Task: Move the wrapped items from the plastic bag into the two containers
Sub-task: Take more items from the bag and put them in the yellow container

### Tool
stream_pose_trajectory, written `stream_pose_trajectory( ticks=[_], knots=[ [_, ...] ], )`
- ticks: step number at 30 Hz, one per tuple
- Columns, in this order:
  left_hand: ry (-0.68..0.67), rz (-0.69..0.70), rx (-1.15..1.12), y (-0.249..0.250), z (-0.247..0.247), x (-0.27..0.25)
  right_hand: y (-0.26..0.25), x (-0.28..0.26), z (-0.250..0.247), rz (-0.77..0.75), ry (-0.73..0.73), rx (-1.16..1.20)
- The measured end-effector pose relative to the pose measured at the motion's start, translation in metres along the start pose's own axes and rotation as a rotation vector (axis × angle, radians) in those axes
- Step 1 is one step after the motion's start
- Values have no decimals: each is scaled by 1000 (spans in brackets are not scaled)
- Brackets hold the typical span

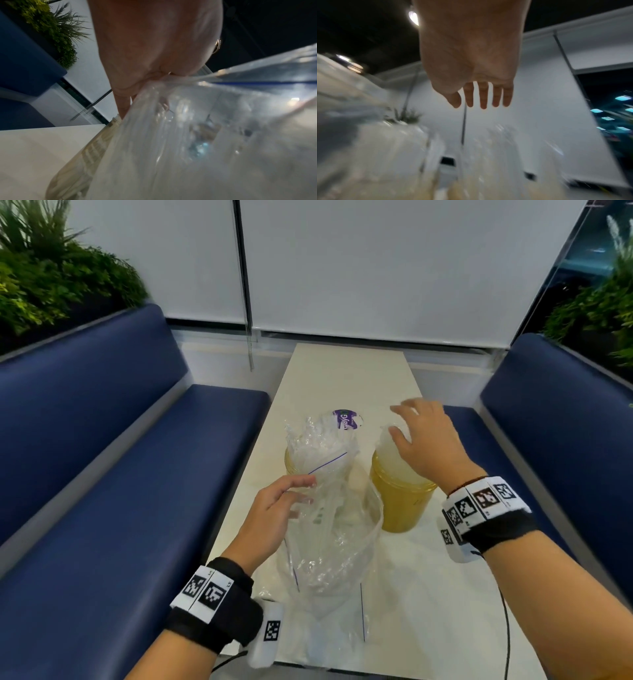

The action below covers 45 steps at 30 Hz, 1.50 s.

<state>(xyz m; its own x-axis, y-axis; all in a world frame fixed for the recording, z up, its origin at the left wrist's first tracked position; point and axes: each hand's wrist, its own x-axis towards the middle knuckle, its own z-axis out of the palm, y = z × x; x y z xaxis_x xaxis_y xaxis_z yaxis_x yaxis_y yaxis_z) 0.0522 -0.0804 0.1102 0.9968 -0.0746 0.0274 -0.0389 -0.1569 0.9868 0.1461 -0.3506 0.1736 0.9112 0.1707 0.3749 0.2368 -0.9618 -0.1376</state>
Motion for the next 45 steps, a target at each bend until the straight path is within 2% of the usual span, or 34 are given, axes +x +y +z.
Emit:
stream_pose_trajectory(
  ticks=[2, 3, 5, 7, 9, 14, 17, 19, 23, 26, 30, 35, 39, 43, 45],
  knots=[
    [8, 10, -8, -1, 1, 0, -44, -15, -22, -159, 85, 171],
    [13, 15, -15, -2, 1, 0, -68, -25, -29, -234, 57, 233],
    [18, 25, -42, -3, 1, 0, -106, -48, -33, -312, -147, 270],
    [30, 34, -78, -4, 0, -1, -132, -67, -28, -248, -455, 180],
    [41, 26, -93, -5, -2, -2, -144, -78, -20, -122, -627, 83],
    [36, 18, -118, -5, -2, -6, -148, -69, 4, 69, -678, -81],
    [13, 7, -138, -5, 2, -6, -144, -58, 21, 104, -739, -25],
    [11, 10, -147, -5, 2, -6, -142, -54, 31, 125, -767, 134],
    [35, -3, -216, -3, -1, -6, -142, -58, 42, 111, -763, 455],
    [69, -7, -268, -5, 0, -5, -143, -64, 47, 41, -746, 496],
    [108, -23, -299, -11, 4, 1, -147, -70, 51, 1, -621, 527],
    [96, -45, -343, -10, 6, 6, -149, -72, 46, -149, -587, 366],
    [91, -36, -319, -6, 4, 6, -147, -76, 42, -256, -475, 282],
    [95, 13, -253, -7, 0, 4, -138, -74, 32, -287, -324, 260],
    [53, 36, -253, -10, -3, 2, -136, -71, 27, -281, -287, 280]
  ],
)
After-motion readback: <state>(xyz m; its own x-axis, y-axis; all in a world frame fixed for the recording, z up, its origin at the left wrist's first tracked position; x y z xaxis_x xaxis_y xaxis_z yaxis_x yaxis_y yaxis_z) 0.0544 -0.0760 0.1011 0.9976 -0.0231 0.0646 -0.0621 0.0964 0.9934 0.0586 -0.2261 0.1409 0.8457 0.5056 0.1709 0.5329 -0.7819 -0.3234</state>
